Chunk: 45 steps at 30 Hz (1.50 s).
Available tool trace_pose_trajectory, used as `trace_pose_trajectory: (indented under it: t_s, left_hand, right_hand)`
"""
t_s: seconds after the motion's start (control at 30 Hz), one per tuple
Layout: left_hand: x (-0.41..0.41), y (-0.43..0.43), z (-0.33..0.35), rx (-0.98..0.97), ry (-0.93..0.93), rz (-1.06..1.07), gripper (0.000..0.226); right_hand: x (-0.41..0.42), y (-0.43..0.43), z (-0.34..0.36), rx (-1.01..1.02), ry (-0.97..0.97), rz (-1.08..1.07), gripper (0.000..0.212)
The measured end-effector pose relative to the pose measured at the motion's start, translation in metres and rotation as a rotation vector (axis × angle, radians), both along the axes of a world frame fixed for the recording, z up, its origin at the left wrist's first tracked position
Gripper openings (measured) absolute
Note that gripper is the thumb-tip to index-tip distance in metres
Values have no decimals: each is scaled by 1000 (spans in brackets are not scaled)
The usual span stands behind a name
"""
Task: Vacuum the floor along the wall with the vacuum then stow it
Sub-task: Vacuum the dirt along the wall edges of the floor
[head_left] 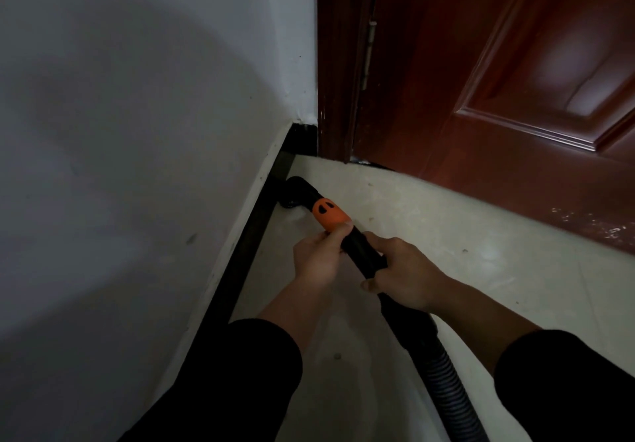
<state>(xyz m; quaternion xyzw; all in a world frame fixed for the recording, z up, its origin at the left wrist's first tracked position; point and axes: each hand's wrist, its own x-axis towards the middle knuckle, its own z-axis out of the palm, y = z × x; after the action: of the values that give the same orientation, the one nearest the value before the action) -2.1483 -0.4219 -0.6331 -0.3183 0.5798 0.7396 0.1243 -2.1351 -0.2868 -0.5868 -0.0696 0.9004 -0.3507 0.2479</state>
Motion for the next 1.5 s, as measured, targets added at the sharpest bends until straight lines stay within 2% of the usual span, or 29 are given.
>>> trace_pose_trajectory:
  t_s: [0.23, 0.43, 0.93, 1.13, 1.5]
  left_hand:
    - [18, 2, 6, -22, -48, -25, 29]
    - [33, -2, 9, -31, -90, -42, 26]
    - [78, -6, 28, 99, -148, -6, 25]
    - [93, -2, 27, 101, -186, -21, 24]
    - [72, 42, 33, 171, -160, -64, 28]
  right_hand:
    - [13, 8, 4, 13, -17, 70, 44]
    - [27, 14, 11, 6, -20, 123, 51]
    - [55, 22, 27, 4, -58, 205, 67]
    - [62, 26, 32, 69, -44, 232, 73]
    - [57, 64, 31, 163, 22, 148, 78]
